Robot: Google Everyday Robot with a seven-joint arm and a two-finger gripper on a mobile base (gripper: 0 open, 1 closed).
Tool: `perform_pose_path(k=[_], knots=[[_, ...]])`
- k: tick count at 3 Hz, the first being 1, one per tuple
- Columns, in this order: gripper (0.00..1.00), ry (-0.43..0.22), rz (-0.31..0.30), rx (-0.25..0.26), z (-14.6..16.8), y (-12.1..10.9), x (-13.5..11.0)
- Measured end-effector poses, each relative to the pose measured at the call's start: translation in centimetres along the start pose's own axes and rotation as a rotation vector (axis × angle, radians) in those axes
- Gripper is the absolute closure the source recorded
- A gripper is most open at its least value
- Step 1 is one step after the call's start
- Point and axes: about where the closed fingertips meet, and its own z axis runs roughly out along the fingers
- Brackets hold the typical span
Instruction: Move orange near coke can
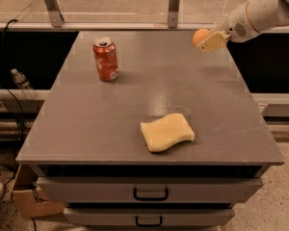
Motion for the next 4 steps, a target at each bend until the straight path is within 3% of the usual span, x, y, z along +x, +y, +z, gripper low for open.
perform_pose_path(k=[1,2,4], knots=[[1.00,0.000,0.000,0.000,0.0,0.0,0.0],[1.00,0.007,-0.084,-0.081,2.0,3.4,-1.7],[1.00,0.113,-0.315,-0.272,7.7,12.0,-4.2]])
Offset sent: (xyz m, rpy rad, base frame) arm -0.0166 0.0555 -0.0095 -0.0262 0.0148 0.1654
